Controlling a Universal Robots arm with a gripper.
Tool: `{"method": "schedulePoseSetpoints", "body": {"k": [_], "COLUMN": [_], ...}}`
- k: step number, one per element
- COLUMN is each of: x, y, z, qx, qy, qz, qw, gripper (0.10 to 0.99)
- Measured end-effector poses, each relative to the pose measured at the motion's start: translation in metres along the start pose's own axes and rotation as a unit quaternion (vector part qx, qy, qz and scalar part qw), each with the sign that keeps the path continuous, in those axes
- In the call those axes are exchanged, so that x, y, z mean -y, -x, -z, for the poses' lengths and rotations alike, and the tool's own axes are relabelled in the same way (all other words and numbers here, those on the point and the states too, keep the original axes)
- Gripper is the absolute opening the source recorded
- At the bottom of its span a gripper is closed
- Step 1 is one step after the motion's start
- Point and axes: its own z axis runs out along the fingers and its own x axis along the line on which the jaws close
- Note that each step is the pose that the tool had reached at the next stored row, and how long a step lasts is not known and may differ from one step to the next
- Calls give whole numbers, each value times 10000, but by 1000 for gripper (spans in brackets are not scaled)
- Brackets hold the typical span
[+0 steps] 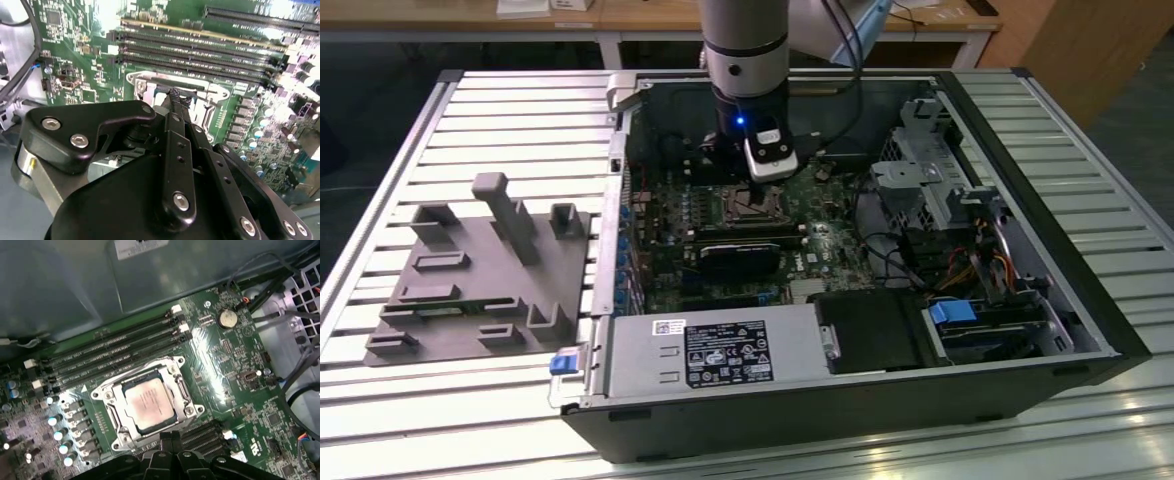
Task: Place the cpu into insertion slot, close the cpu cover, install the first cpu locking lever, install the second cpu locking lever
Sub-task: 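Install the second cpu locking lever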
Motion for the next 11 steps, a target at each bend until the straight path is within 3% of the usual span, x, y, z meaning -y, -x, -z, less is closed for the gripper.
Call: {"method": "schedulePoseSetpoints", "body": {"k": [11], "x": [101], "y": [44], "z": [3], "qx": [-2], "qy": [2], "qz": [37], "qw": [10000], "gripper": [102]}}
